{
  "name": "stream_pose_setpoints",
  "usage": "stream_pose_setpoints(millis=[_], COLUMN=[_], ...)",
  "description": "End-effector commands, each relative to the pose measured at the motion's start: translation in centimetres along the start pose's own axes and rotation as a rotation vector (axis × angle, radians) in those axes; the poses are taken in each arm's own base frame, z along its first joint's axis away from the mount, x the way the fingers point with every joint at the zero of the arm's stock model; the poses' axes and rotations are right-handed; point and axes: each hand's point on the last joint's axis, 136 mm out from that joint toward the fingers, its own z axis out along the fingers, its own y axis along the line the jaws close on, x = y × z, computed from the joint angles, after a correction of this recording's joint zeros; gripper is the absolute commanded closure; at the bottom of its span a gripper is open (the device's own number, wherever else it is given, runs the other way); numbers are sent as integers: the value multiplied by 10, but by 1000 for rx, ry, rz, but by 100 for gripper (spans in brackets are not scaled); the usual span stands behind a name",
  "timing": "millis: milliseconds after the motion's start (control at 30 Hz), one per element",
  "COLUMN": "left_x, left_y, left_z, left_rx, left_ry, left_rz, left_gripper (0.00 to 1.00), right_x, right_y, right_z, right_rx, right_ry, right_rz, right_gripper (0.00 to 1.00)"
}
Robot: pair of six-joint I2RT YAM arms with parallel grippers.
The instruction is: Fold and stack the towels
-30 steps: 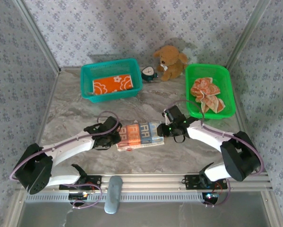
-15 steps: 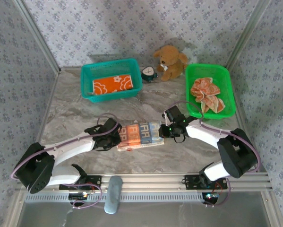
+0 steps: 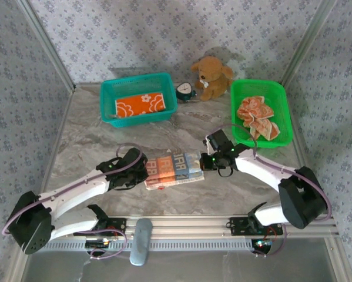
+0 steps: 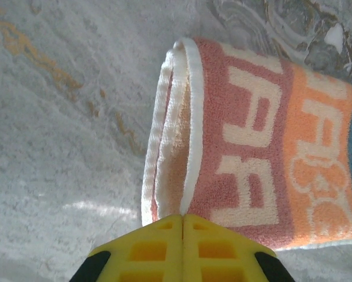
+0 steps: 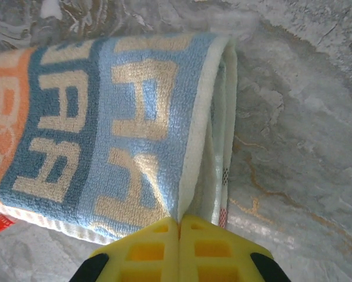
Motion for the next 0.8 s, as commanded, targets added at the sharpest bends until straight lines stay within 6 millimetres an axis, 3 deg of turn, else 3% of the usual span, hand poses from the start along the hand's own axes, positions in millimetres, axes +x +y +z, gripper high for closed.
stream_pose_setpoints(millis=[0,267,633,667,767], left_x=[4,15,34,35,35], left_y=[6,6,26,27,26], left_z=[-12,-20,15,16,15], left_rx=[-36,-15,-81,-85,-90], left_ry=[1,10,52,56,55], left_rz=[-41,-58,-61,-60,-50], left_gripper=[100,100,100,98,72], right_x=[8,25,43,42,38], right_y=[3,1,-13,-13,-12], right_z=[-12,-17,16,17,16], right_rx=[-3,-9,26,30,35], right_ry=[25,43,112,116,102], right_rz=[5,17,19,17,6], right_gripper=[100,100,98,95,79])
